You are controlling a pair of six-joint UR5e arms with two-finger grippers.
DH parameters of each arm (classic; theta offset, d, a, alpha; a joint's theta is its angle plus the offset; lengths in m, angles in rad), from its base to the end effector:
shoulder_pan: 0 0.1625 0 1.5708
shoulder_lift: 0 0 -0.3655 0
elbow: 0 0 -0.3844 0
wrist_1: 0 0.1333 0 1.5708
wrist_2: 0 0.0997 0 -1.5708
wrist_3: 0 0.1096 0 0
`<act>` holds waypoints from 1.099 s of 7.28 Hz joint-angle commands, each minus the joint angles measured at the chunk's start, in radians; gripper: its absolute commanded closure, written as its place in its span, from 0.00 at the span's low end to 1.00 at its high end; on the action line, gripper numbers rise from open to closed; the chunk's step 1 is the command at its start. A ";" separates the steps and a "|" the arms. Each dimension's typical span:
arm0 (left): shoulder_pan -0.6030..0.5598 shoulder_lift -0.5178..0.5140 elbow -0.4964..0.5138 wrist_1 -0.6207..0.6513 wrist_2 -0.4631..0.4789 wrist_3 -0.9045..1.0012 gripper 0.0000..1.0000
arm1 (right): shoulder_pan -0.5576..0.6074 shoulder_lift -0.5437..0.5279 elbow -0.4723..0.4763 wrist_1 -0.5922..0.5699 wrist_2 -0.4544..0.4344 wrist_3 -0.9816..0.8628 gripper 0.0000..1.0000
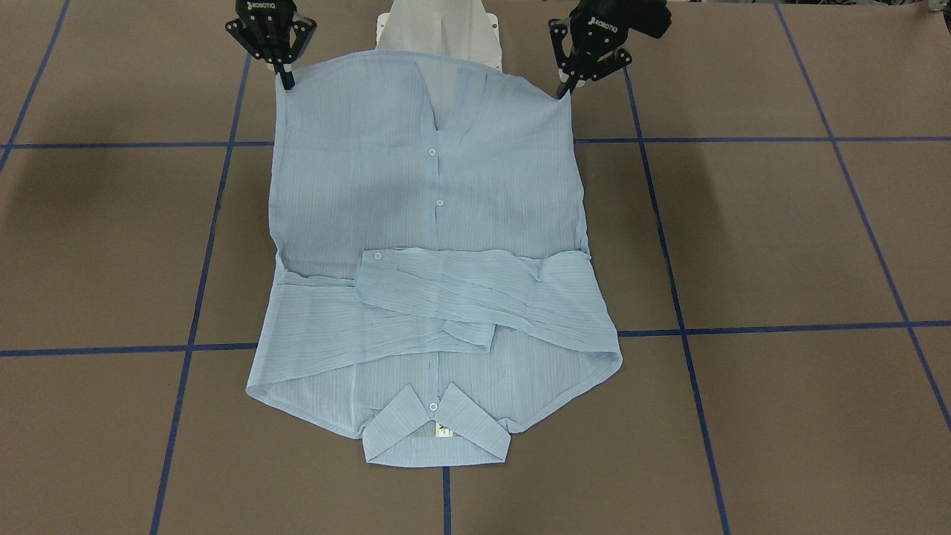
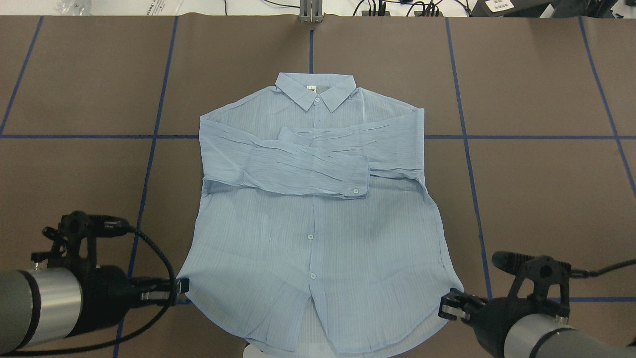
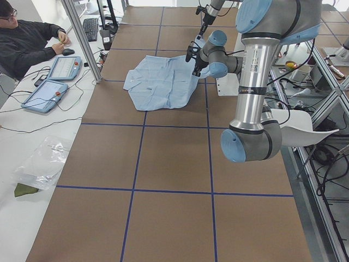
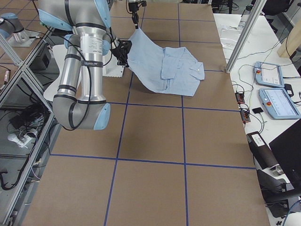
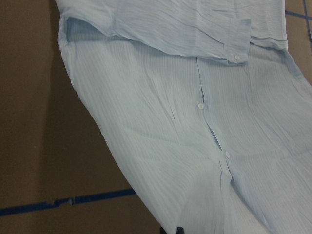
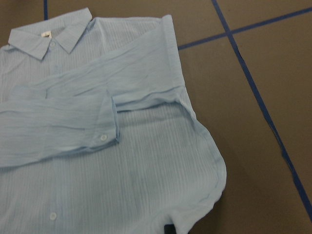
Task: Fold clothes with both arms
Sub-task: 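Grasp the hem corners with both grippers and lift them, then fold the hem with both grippers toward the collar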
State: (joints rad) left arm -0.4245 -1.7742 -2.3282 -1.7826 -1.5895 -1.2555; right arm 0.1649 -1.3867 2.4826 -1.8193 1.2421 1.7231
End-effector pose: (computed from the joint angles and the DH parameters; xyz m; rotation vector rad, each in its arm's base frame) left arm 0.3412 -0.2982 0.1560 0.4087 1.0996 -0.0854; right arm -0.3535 -0.2298 0.1739 0.3164 -0.8441 0.4348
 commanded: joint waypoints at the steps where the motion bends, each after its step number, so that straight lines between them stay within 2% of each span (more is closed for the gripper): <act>1: -0.198 -0.164 0.154 0.014 -0.003 0.102 1.00 | 0.192 0.168 -0.149 -0.008 0.013 -0.091 1.00; 3: -0.256 -0.233 0.252 0.014 0.005 0.123 1.00 | 0.327 0.269 -0.287 0.005 0.030 -0.143 1.00; 4: -0.266 -0.270 0.344 0.006 0.011 0.123 1.00 | 0.376 0.303 -0.338 0.006 0.031 -0.180 1.00; 5: -0.267 -0.313 0.442 -0.006 0.061 0.125 1.00 | 0.408 0.304 -0.399 0.052 0.033 -0.189 1.00; 6: -0.267 -0.350 0.558 -0.045 0.074 0.137 1.00 | 0.422 0.304 -0.526 0.174 0.034 -0.224 1.00; 8: -0.267 -0.355 0.741 -0.221 0.082 0.240 1.00 | 0.470 0.304 -0.754 0.383 0.106 -0.288 1.00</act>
State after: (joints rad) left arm -0.6912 -2.1211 -1.7078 -1.9007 -1.5139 -1.0617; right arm 0.6059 -1.0838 1.8719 -1.5658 1.3052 1.4781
